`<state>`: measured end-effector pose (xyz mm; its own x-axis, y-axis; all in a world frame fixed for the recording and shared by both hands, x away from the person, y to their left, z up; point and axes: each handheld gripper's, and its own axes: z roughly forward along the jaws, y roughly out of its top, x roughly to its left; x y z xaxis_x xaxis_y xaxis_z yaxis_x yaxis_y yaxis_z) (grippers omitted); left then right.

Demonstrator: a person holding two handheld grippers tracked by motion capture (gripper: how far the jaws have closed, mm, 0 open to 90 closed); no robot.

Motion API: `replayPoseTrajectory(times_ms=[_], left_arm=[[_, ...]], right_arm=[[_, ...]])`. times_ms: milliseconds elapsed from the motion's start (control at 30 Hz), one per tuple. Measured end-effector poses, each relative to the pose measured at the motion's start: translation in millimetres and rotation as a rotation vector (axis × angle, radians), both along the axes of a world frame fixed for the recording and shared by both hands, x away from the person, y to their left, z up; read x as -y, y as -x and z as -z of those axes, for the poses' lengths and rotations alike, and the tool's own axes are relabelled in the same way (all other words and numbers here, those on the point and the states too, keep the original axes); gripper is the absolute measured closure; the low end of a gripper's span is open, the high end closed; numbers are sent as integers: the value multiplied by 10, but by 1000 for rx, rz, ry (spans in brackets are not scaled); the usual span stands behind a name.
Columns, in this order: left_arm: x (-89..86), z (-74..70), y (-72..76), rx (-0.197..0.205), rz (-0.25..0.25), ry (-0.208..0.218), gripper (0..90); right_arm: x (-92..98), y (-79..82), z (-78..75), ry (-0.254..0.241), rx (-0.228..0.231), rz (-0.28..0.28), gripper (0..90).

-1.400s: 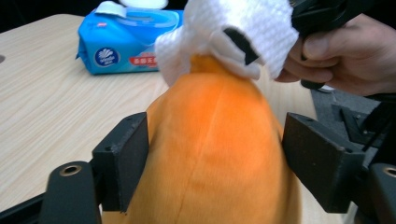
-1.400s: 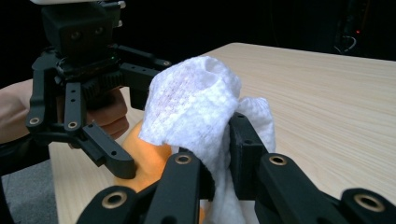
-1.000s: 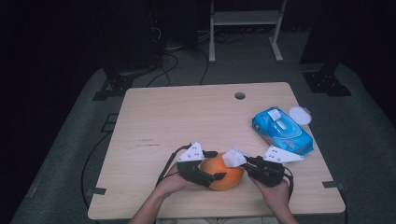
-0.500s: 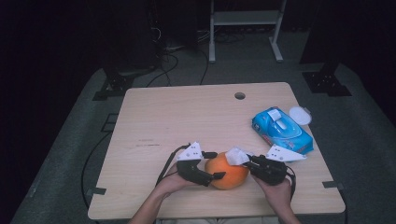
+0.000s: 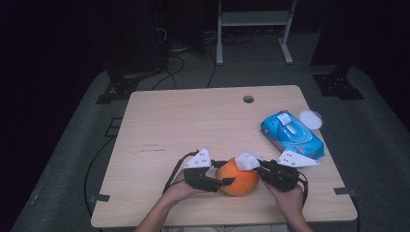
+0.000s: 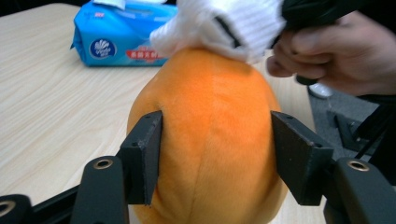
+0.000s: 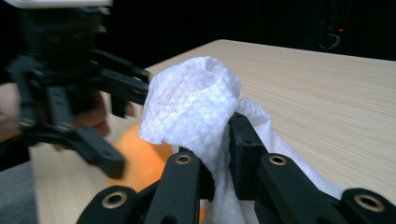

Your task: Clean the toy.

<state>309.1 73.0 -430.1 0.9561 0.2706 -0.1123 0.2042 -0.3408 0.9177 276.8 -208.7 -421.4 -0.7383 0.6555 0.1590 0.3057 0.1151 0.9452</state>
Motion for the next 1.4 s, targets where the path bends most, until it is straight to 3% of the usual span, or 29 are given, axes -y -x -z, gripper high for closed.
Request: replayPoseTrajectory(times_ms=[100,133,233,300,400,500,600,667,733,800,833,900,967,1100,1200,1400], left_arm=[[46,43,0,-1,-24,-22,210],[63,60,10,4,-25,-36,210],[53,23,27,39,-28,-49,317],[17,-32,32,45,-23,-26,396],[-19,-112,33,34,-25,34,462],[6,-131,49,56,-33,11,461],[26,-102,51,52,-31,6,408],[23,-106,38,57,-34,11,321],[13,-84,11,36,-46,10,195],[3,-20,-20,22,-46,-11,126],[5,19,-32,17,-54,-21,122],[22,80,-46,-2,-47,-27,161],[35,74,-29,16,-45,-40,234],[16,-12,17,44,-29,-40,419],[-8,-91,31,33,-15,-36,461],[-30,-143,41,41,-27,-6,498]], right_arm=[[1,5,-4,-9,-9,6,815],[-15,16,-10,-10,-10,1,815],[-151,82,-52,-5,15,-56,815],[-186,103,-78,17,41,-61,815],[-83,58,-74,-9,28,-31,815],[-37,41,-54,-41,-7,-18,815],[-136,77,-72,-47,-4,-58,815],[-191,95,-84,-9,20,-68,816],[-145,62,-51,-15,6,-54,816],[-61,24,-22,-4,8,-13,816],[-5,-4,-13,-23,-3,7,816],[66,-29,-12,-35,-12,35,816],[41,-7,-25,-36,-8,28,815],[-82,80,-99,-58,24,-35,815],[-114,110,-139,-46,50,-54,815],[-10,46,-71,-72,5,-6,814]])
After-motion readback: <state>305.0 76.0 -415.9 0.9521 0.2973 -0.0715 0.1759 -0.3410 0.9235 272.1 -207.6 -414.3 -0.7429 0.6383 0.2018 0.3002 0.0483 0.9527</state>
